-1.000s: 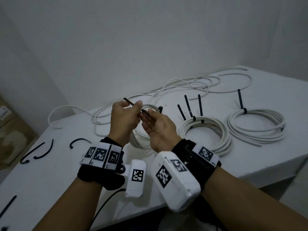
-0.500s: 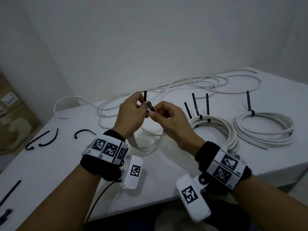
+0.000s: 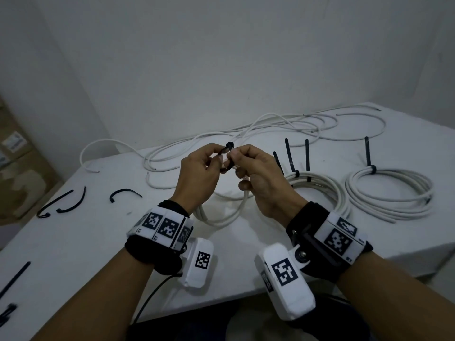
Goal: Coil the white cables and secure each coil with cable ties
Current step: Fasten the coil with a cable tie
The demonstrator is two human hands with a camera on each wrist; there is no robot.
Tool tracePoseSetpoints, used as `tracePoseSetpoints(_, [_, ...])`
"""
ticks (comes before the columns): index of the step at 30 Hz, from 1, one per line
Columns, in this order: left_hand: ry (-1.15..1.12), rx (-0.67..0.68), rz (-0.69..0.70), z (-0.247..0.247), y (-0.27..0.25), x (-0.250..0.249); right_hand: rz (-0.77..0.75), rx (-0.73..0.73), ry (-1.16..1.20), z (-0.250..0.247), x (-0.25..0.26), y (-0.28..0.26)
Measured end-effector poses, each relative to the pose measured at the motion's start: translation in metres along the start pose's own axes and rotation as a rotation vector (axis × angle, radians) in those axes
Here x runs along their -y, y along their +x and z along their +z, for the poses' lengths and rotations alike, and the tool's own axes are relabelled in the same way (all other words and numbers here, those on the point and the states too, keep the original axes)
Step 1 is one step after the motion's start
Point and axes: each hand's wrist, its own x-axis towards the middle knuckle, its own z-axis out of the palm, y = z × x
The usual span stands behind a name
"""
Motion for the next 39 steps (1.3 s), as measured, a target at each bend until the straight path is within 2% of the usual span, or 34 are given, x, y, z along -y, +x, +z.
tracePoseSetpoints(7, [-0.049, -0.018, 0.025, 0.001, -0.004, 0.002, 0.078, -0.045, -0.011, -0.001, 0.004, 0.000])
tracePoseSetpoints(19, [-0.030, -0.012, 0.042, 0.003, -0.002, 0.004, 0.085, -0.054, 0.019, -0.003, 0.005, 0.003])
tracePoseSetpoints(39, [-0.009, 0.002, 0.055, 0.007, -0.006, 0.000, 0.168, -0.040, -0.136, -0.009, 0.013, 0.007])
